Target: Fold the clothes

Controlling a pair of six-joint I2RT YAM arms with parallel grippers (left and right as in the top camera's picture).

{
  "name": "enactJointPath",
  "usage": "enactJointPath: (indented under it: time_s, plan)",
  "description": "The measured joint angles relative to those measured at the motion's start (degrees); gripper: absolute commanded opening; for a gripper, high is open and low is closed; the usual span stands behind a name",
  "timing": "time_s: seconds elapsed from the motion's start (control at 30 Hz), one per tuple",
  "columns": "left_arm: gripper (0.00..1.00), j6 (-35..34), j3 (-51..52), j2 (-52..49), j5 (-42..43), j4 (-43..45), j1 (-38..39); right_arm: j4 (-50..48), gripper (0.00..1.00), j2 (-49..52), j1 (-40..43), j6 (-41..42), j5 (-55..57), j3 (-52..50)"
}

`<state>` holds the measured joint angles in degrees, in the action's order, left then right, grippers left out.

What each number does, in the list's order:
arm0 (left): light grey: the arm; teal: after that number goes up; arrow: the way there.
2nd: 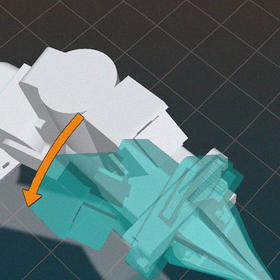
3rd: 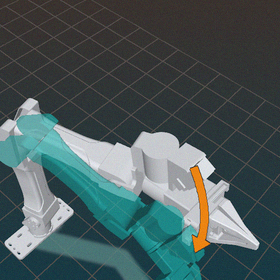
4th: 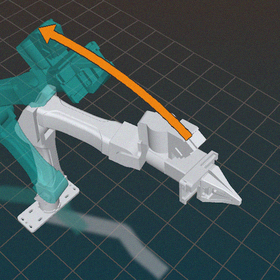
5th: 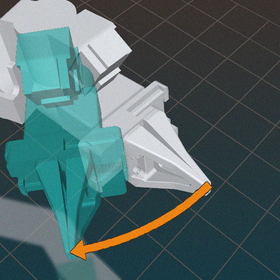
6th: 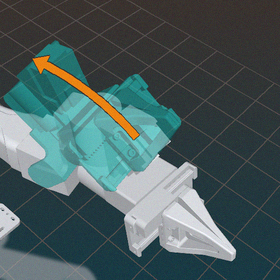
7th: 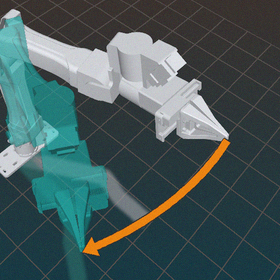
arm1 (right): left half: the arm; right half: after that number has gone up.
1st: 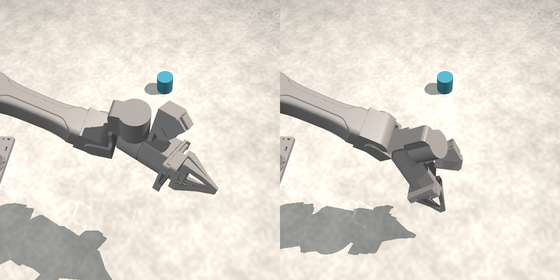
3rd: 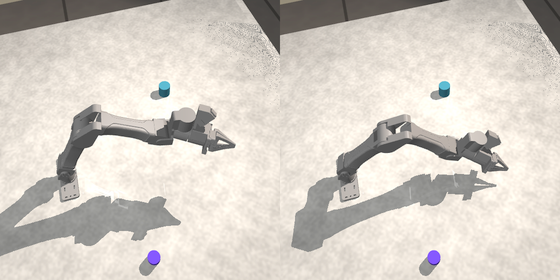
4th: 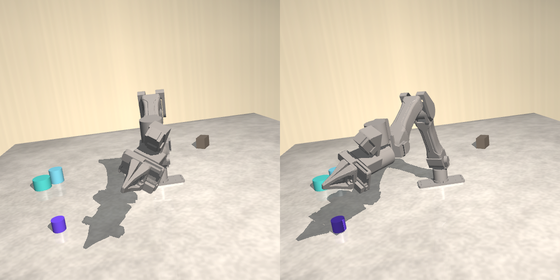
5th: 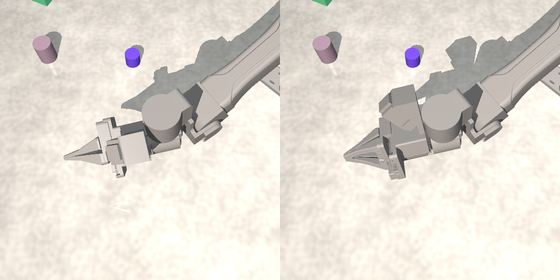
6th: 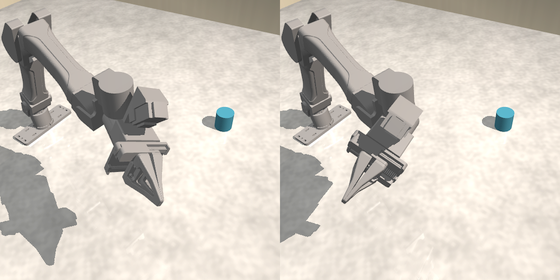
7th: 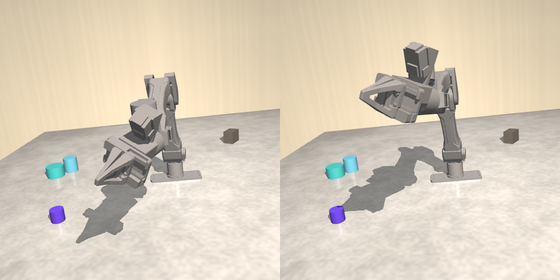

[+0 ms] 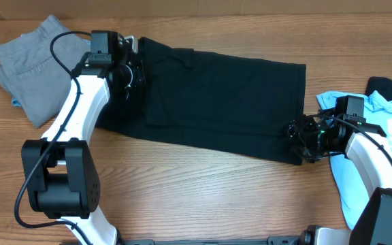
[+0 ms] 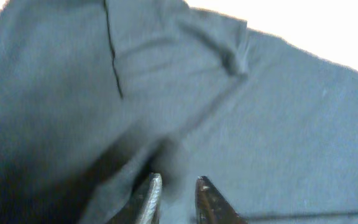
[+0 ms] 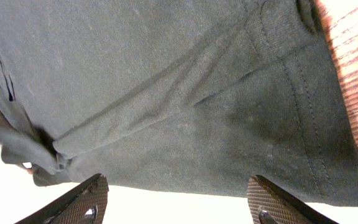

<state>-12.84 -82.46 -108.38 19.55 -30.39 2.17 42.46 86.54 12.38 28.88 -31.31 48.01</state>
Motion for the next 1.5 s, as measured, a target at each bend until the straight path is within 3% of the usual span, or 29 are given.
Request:
enactJointPath:
  time_s: [0.07,0.1,0.23,0.47,0.77,0.87,1.17,1.5]
  plan:
    - [0.61,-0.5,0.0,0.0,0.4,1.2,0.0,0.0,0.76,0.0,0.0,0.0,0.0,0.0]
    - [0.62,-0.6,0.0,0.0,0.8,1.4,0.0,0.0,0.76,0.0,0.0,0.0,0.0,0.0]
    - [0.6,0.6,-0.1,0.0,4.1,-2.5,0.0,0.1,0.76,0.0,0.0,0.0,0.0,0.0]
    - [0.54,5.9,0.0,0.0,1.6,-21.7,0.6,0.3,0.76,0.0,0.0,0.0,0.0,0.0]
    - [0.55,7.5,4.1,0.0,-3.8,-22.5,3.1,-0.2,0.76,0.0,0.0,0.0,0.0,0.0]
    - [0.47,7.4,6.9,0.0,-4.4,-19.4,3.6,-0.2,0.76,0.0,0.0,0.0,0.0,0.0]
    - [0.06,6.2,8.4,-0.1,-5.4,-13.6,3.8,-0.3,0.76,0.0,0.0,0.0,0.0,0.0]
    - [0.04,4.3,8.4,-0.1,2.1,-7.3,3.8,-0.4,0.76,0.0,0.0,0.0,0.0,0.0]
